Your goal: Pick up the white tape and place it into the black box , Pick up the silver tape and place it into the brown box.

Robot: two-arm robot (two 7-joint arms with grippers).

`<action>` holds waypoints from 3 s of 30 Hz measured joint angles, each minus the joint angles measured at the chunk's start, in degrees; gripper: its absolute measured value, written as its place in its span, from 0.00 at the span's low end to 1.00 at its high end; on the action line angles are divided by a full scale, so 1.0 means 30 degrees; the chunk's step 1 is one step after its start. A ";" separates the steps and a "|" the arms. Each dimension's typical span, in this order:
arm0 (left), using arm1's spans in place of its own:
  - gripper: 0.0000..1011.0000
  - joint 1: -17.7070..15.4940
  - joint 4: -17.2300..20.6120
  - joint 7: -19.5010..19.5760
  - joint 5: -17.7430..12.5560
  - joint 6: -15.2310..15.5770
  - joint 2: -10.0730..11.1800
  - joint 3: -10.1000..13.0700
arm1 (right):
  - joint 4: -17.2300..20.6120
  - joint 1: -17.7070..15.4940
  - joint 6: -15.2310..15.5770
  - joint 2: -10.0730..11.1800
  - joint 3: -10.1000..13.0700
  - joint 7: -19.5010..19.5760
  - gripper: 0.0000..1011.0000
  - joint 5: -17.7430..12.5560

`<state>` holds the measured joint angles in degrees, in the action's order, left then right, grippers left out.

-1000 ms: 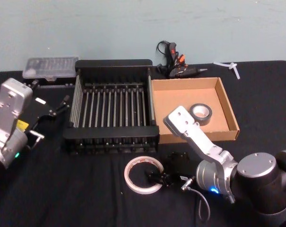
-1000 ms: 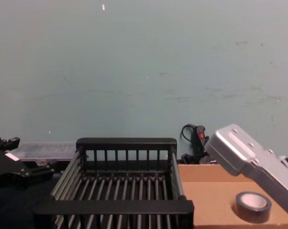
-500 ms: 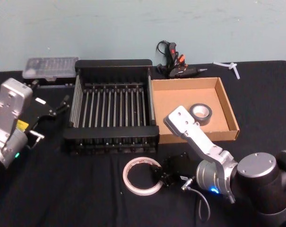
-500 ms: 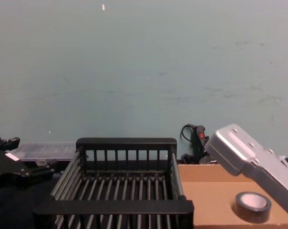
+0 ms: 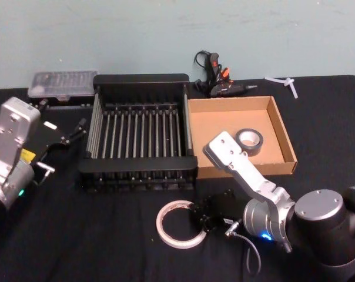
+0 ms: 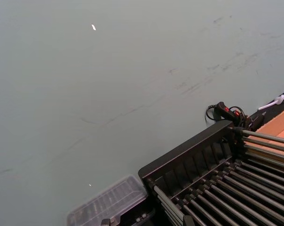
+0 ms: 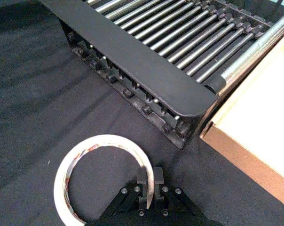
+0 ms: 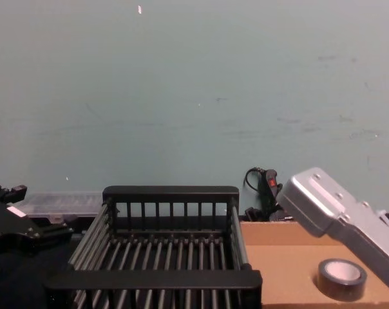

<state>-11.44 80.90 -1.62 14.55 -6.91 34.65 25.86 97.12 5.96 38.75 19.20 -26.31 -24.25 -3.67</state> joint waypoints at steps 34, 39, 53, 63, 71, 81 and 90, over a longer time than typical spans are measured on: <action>0.99 0.0001 0.0000 0.0000 -0.0002 0.0000 0.0000 0.0000 | 0.2276 0.0408 -0.1948 0.1242 0.0497 -0.0738 0.09 -0.1275; 0.99 0.0001 0.0000 0.0000 -0.0001 0.0000 0.0000 -0.0001 | 0.2287 0.0657 -0.2665 0.1187 0.0682 -0.0376 0.09 -0.1449; 0.99 0.0001 0.0000 0.0000 -0.0001 0.0000 0.0000 -0.0001 | 0.0271 0.2155 -0.4954 0.0137 0.0973 0.0867 0.09 -0.1707; 0.99 0.0001 -0.0001 0.0000 -0.0001 0.0001 0.0000 0.0000 | -0.1885 0.3565 -0.6322 -0.0940 0.0711 0.1774 0.09 -0.0969; 0.99 0.0000 0.0000 0.0000 -0.0002 0.0000 0.0000 0.0000 | -0.4395 0.4995 -0.8227 -0.2181 0.0228 0.2774 0.09 0.0532; 0.99 0.0001 0.0001 0.0000 -0.0001 0.0001 0.0000 0.0000 | -0.7696 0.6495 -0.9981 -0.3489 -0.0474 0.3906 0.09 0.2570; 0.99 0.0001 -0.0001 0.0001 -0.0001 0.0001 0.0000 0.0000 | -0.9755 0.7100 -1.0782 -0.4296 -0.0799 0.4268 0.09 0.3664</action>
<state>-11.43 80.90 -1.62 14.55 -6.90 34.64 25.86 67.85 27.26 6.40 6.32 -28.70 -11.44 7.32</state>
